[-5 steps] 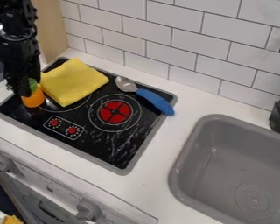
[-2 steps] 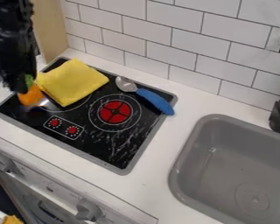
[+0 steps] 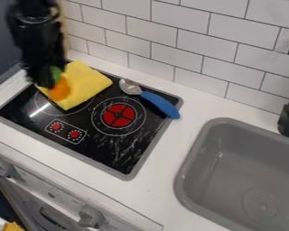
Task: El brazo robótico tomó el objeto naranja y en el lado derecho de la estufa
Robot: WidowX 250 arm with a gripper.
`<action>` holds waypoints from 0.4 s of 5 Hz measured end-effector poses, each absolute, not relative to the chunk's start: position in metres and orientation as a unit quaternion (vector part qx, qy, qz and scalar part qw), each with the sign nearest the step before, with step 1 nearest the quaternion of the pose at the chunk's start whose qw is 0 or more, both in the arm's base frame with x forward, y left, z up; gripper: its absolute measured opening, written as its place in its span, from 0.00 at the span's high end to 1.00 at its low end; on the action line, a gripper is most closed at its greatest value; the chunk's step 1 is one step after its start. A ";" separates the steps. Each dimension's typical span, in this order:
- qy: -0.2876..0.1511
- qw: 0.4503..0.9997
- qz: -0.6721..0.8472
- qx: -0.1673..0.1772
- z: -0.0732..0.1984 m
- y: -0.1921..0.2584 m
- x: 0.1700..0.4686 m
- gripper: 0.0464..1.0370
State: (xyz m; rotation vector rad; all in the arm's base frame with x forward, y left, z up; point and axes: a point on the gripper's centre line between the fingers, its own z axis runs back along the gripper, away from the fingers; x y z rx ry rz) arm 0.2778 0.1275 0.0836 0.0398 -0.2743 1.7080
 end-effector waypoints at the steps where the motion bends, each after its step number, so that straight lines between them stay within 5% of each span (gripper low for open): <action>1: -0.126 0.676 0.726 0.019 0.083 0.103 0.286 0.46; 2: -0.123 0.703 0.700 0.033 0.065 0.085 0.294 0.46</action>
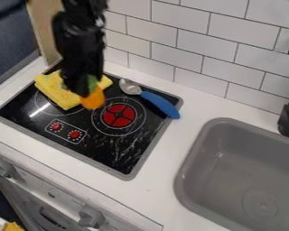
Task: El brazo robótico tomó el objeto naranja y en el lado derecho de la estufa
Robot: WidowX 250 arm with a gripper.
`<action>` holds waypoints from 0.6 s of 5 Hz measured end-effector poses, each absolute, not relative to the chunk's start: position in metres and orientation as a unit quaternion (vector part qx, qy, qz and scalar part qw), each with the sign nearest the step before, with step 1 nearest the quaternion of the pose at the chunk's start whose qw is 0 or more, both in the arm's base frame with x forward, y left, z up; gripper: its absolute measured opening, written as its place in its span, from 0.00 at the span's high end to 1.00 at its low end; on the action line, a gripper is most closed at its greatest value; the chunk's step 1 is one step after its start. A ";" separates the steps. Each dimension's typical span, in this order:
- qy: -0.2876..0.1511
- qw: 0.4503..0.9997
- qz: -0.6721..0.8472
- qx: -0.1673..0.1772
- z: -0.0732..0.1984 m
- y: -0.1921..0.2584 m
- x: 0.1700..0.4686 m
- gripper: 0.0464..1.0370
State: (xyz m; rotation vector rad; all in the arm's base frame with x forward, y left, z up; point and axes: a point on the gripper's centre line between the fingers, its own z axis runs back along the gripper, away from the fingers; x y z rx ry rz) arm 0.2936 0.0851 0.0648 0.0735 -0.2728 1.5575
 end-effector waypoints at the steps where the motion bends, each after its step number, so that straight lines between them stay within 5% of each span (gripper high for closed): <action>1: -0.120 0.717 0.685 0.054 0.046 0.081 0.294 0.46; 3: -0.116 0.723 0.678 0.063 0.031 0.082 0.293 0.38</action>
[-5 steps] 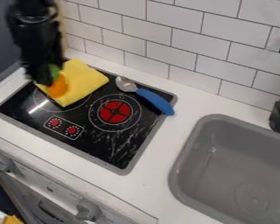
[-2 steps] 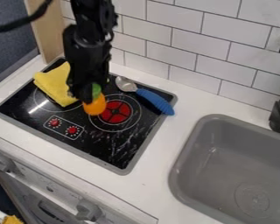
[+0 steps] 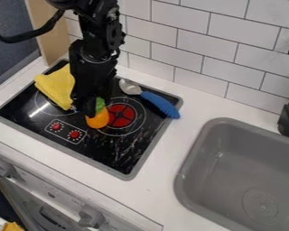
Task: El brazo robótico tomó el objeto naranja y en el lado derecho de la estufa
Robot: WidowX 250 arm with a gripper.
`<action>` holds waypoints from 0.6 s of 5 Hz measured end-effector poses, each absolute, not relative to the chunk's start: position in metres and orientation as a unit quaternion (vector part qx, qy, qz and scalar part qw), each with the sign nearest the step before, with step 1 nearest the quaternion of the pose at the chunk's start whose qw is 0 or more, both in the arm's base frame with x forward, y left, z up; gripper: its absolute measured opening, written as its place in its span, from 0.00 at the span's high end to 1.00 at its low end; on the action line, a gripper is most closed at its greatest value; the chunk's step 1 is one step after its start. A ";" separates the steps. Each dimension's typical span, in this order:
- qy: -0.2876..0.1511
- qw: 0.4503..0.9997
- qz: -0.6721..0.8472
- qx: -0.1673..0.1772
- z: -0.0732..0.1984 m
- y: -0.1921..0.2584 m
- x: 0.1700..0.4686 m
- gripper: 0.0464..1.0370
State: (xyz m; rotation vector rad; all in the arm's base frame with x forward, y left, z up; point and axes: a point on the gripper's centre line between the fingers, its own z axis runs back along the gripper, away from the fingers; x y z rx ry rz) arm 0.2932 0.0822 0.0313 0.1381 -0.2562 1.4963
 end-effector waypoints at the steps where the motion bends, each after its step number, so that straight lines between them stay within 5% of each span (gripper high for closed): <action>1: -0.102 0.724 0.678 0.077 0.024 0.083 0.289 0.09; 3: -0.097 0.714 0.689 0.075 0.031 0.089 0.287 0.03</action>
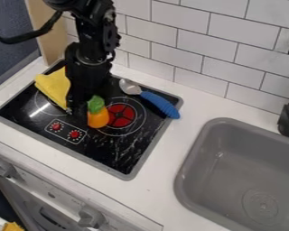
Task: El brazo robótico tomó el objeto naranja y en el lado derecho de la estufa
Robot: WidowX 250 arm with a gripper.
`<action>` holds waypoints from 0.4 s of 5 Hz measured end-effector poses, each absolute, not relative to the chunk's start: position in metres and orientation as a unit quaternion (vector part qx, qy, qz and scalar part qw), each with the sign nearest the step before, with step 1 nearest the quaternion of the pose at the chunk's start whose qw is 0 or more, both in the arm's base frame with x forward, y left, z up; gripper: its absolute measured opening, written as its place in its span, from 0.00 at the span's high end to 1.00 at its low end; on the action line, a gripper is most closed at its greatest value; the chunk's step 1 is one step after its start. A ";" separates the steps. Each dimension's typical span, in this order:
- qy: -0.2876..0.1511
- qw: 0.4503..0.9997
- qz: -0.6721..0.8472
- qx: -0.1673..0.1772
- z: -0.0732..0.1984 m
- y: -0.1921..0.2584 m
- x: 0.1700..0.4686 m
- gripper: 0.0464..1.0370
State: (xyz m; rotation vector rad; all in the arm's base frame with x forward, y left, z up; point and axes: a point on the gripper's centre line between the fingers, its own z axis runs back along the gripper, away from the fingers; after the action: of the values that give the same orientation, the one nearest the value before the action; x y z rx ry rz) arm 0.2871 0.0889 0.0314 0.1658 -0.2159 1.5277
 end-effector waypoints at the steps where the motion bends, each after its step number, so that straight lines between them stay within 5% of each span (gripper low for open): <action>1: -0.112 0.706 0.697 0.057 0.050 0.093 0.292 0.04; 2: -0.113 0.698 0.705 0.041 0.065 0.098 0.292 0.04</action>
State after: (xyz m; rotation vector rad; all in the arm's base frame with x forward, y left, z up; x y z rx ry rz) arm 0.2921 0.0979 0.0647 0.0924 -0.2529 1.5725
